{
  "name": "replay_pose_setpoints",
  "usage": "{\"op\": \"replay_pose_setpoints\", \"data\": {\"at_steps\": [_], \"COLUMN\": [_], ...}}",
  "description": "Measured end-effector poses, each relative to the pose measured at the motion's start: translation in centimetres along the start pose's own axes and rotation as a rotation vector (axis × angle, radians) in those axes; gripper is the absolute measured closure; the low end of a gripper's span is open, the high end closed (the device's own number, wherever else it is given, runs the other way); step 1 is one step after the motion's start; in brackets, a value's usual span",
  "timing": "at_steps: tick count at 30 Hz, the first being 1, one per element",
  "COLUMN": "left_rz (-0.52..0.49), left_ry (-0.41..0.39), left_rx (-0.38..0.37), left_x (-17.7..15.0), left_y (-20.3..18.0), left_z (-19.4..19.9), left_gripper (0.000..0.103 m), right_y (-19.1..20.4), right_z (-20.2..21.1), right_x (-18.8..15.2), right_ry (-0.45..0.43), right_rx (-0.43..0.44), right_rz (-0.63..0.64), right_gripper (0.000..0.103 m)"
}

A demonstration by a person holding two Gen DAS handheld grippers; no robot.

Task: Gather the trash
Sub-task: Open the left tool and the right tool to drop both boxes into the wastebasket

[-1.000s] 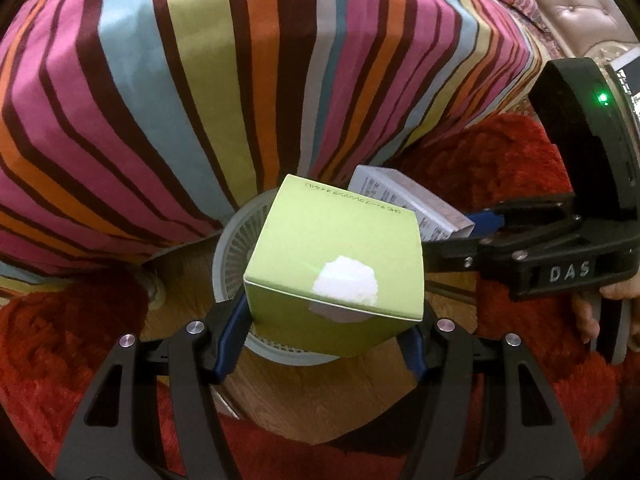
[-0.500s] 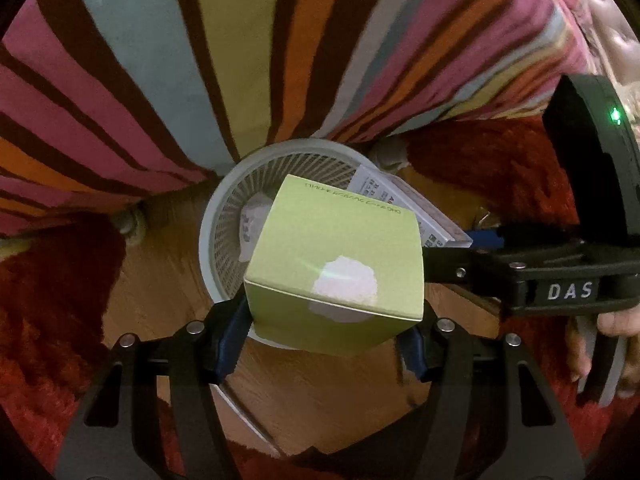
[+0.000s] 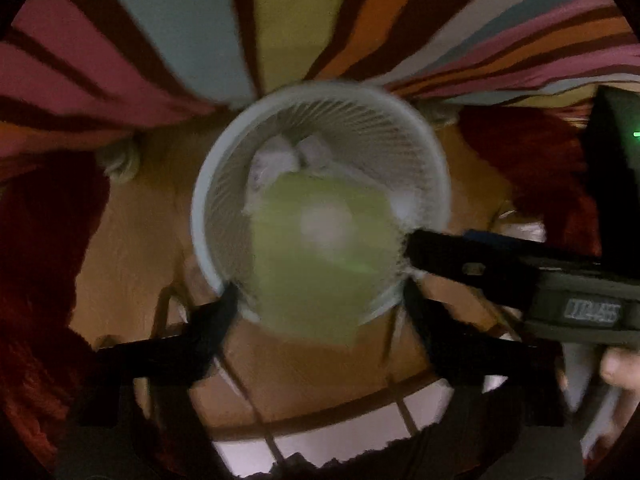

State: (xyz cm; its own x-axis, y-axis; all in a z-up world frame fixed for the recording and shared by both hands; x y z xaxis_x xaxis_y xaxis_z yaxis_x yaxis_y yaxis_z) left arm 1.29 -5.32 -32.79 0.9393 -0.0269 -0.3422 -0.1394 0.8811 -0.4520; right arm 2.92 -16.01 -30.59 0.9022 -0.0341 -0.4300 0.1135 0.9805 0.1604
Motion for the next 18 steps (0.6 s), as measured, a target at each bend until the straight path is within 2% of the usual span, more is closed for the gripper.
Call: {"op": "replay_pose_setpoints", "data": {"at_steps": [3, 6, 12, 18], "left_rz": [0.049, 0.087, 0.103, 0.100], "left_ry": [0.026, 0.004, 0.003, 0.003], "left_rx": [-0.030, -0.060, -0.082, -0.086], "left_x": [-0.1, 0.0, -0.1, -0.7], "left_y": [0.5, 0.6, 0.8, 0.3], "left_z": [-0.9, -0.7, -0.2, -0.2], "left_gripper": [0.015, 0.015, 0.015, 0.015], "right_y": [-0.3, -0.5, -1.1, -1.1], "right_z": [-0.6, -0.5, -1.2, -1.2], "right_x": [-0.1, 0.1, 0.0, -0.3], "right_ry": [0.033, 0.028, 0.068, 0.063], "right_rx": [0.020, 0.026, 0.008, -0.006], "right_rz": [-0.027, -0.037, -0.064, -0.046], "right_gripper": [0.010, 0.008, 0.008, 0.008]}}
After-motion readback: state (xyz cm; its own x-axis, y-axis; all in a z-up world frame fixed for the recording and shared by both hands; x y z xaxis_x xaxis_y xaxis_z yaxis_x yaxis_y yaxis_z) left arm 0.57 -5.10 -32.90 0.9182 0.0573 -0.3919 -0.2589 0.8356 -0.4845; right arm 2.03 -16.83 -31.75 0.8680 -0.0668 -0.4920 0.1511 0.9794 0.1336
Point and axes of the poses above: each gripper's, at about its wrist camera, not at the fingertips, and z roughly against the way its jaws point, y to its left, x to its top, the point moved 9 cm from there along -z, roughly the way its jaws point, and after that the axes turned 14 degrees about -x, right-handed, at the moved point
